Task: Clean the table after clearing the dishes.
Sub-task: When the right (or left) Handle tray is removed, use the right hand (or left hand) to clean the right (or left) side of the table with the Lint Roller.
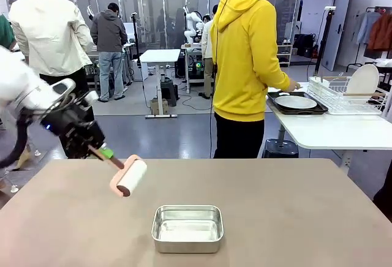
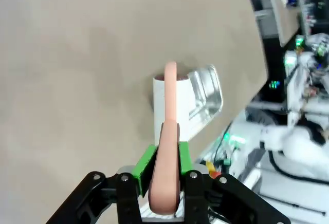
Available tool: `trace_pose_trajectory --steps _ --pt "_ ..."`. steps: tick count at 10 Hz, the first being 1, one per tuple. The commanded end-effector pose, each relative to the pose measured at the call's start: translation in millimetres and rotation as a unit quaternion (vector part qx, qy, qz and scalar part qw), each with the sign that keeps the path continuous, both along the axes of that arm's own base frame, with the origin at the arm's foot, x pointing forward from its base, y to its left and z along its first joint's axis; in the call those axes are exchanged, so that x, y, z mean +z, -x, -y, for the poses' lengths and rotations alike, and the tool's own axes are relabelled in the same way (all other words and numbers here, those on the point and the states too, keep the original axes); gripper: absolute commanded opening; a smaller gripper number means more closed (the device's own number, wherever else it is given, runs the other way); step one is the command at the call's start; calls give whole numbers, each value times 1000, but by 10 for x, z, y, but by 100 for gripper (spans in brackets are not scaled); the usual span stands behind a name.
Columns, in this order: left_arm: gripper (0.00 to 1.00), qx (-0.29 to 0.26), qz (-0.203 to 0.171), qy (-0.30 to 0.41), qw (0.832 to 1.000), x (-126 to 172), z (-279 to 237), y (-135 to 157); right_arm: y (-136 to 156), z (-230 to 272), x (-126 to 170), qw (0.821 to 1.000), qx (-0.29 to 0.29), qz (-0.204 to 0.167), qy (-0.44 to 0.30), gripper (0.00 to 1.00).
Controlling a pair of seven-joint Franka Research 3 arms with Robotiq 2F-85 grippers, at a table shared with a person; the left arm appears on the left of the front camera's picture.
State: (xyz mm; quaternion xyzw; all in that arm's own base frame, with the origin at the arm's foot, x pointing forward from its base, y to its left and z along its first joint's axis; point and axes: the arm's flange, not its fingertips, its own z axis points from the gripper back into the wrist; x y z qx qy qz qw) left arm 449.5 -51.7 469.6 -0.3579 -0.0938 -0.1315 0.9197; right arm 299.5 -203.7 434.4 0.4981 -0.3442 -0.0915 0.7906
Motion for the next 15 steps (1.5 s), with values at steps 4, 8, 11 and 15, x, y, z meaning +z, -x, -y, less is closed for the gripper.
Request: trace_pose_trajectory --steps 4,8,11,15 --pt "0 66 9 14 998 -335 -238 39 26 5 7 1000 7 6 3 100" --pt "0 66 9 14 998 -335 -238 39 26 5 7 1000 7 6 3 100" --pt "23 80 0 66 995 -579 -307 -175 26 5 7 1000 7 6 3 100" --pt "23 92 -52 94 990 -1019 -190 -452 26 5 7 1000 7 6 3 100"
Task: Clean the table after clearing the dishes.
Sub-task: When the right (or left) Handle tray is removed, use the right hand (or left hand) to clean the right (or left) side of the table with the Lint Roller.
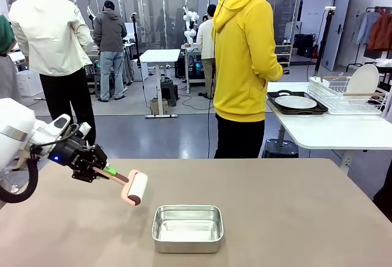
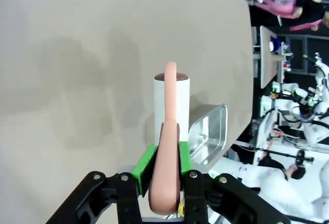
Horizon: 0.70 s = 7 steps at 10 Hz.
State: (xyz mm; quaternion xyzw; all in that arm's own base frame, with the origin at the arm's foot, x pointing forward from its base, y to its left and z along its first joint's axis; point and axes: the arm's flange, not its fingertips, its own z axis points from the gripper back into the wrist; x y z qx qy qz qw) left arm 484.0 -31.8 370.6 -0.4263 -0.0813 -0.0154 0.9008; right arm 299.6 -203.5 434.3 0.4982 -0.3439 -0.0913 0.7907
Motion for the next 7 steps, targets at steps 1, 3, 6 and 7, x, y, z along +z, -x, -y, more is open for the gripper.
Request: trace_pose_trajectory --steps 1,3,6,7 --pt "23 11 12 9 1000 -171 40 -145 27 6 8 1000 7 6 4 100" --pt "23 39 5 34 999 -440 32 -205 27 6 8 1000 7 6 4 100" --pt "23 32 1 29 999 -674 -108 -258 27 6 8 1000 7 6 4 100" --pt "23 28 -1 25 999 -735 -183 -273 27 6 8 1000 7 6 4 100"
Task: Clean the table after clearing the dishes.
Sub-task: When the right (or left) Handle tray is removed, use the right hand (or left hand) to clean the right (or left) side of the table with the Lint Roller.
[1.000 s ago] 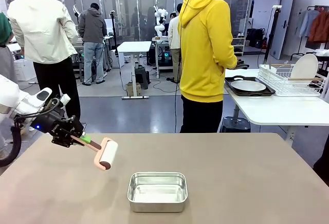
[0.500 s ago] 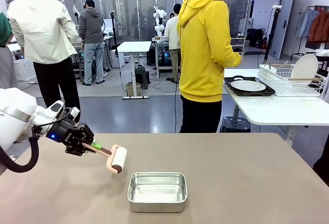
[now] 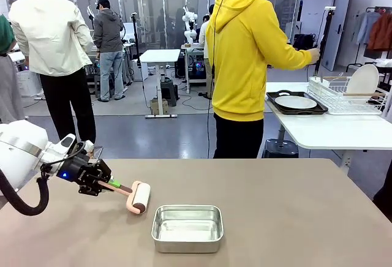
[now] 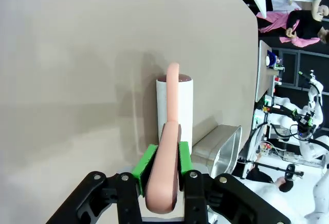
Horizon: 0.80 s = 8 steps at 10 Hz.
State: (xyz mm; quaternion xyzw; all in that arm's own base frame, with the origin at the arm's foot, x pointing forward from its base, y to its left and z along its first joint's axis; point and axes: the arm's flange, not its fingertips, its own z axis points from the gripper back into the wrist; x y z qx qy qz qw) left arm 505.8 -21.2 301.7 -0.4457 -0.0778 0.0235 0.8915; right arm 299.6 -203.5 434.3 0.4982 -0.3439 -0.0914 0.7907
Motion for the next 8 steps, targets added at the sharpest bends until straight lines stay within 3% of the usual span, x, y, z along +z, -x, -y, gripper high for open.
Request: trace_pose_trajectory --steps 1,3,8 --pt "23 -7 13 -12 1000 -129 -155 -68 28 6 8 1000 7 6 4 100" --pt "23 0 5 -20 1000 -159 -323 -73 28 6 8 1000 7 6 4 100" --pt "23 8 25 -60 998 127 -1104 132 28 6 8 1000 7 6 4 100"
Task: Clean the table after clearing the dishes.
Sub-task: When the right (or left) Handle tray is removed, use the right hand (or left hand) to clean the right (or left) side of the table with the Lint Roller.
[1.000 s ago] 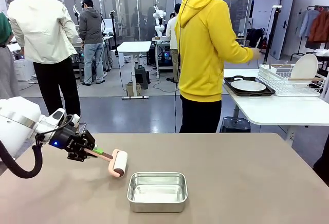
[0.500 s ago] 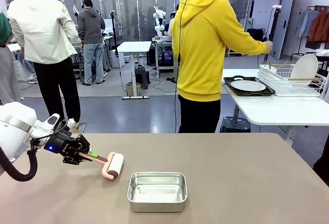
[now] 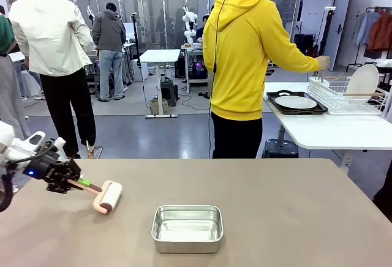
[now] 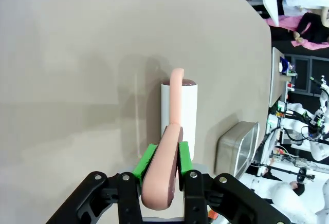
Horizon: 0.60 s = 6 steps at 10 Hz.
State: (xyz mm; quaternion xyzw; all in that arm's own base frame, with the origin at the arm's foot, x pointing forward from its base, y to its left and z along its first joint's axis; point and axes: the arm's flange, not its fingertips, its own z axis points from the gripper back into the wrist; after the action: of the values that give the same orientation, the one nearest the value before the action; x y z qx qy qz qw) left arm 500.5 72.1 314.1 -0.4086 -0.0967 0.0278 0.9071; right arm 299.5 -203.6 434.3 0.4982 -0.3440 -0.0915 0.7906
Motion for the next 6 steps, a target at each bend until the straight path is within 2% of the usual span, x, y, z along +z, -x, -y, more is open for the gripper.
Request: trace_pose_trajectory --steps 1,6 --pt "23 1 11 -29 1000 107 -429 153 26 5 8 1000 7 6 4 100" --pt "23 32 1 -75 997 548 -1213 398 26 5 8 1000 7 6 4 100"
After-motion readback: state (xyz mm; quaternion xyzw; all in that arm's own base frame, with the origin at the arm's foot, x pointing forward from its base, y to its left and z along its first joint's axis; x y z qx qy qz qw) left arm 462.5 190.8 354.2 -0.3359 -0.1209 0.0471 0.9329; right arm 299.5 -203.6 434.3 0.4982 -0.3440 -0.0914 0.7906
